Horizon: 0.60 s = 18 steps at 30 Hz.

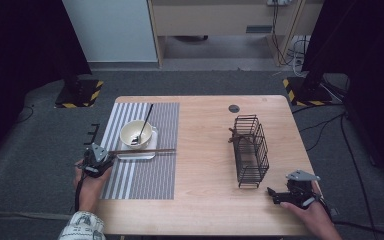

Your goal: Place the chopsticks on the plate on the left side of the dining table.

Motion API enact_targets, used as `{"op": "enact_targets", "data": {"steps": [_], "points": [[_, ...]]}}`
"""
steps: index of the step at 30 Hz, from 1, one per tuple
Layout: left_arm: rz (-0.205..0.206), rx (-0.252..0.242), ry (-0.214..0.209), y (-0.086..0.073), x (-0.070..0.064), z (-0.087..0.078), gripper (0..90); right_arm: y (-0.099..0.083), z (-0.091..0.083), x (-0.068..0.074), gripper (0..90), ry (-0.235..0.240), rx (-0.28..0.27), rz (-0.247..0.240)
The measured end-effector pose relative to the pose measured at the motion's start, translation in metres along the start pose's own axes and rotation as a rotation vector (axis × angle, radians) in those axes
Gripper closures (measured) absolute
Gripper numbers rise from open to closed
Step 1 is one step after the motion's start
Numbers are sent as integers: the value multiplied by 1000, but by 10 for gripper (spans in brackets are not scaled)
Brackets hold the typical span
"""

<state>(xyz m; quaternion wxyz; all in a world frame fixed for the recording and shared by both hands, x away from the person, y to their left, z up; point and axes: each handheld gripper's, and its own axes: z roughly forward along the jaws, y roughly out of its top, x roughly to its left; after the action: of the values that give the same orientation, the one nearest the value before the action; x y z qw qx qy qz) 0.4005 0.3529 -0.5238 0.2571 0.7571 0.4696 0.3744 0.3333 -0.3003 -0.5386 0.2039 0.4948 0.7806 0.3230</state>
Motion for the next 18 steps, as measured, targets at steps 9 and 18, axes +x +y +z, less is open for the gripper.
{"op": "enact_targets", "data": {"steps": [9,18], "points": [[2,0,2,1,1,3,611,0,0,0,2,0,0,0],[4,4,-2,2,0,4,605,0,0,0,2,0,0,0]]}}
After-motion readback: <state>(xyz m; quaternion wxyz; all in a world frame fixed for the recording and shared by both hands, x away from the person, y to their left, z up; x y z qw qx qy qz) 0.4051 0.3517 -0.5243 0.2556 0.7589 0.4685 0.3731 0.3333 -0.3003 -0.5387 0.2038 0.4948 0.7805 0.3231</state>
